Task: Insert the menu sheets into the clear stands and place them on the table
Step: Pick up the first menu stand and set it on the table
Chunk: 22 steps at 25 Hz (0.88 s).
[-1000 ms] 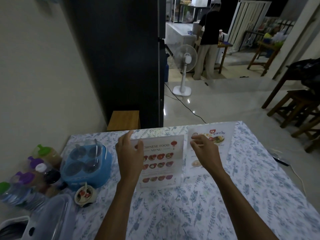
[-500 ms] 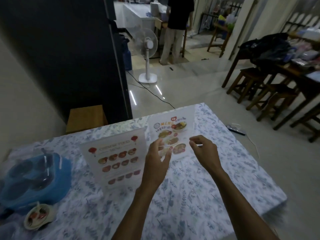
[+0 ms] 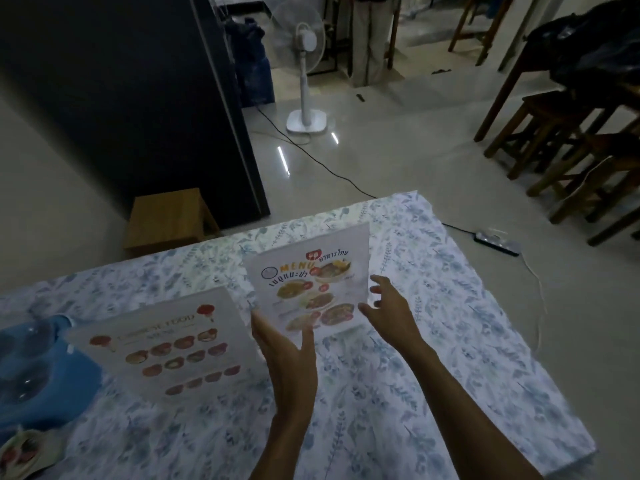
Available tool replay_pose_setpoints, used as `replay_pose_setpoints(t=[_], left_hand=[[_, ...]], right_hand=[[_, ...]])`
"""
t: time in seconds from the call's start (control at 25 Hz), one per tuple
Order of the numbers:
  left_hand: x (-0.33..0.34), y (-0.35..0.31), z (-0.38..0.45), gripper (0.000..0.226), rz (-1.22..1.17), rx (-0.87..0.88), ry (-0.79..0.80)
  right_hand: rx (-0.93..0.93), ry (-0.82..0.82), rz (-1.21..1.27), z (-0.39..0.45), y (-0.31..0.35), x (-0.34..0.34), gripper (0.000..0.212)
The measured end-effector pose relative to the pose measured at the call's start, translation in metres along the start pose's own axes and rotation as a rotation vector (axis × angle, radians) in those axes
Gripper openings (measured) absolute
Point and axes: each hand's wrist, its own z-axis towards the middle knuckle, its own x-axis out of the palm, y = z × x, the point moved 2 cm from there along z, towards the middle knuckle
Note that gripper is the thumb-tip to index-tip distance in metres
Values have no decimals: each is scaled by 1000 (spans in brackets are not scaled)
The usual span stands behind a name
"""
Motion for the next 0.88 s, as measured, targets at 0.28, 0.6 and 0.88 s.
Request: replay_pose_setpoints(t=[0.28,0.6,0.88], left_hand=[[35,-2,38,76,89,-8,-184],[128,-73,93,57,32,146,-136],[216,-157,198,43,42,307,27]], right_hand=[[-154,136,-7,56,-12,-3,25],[-159,27,-101,148,-27,-96,26],[-193,-79,-278,289,-18,-195,30]])
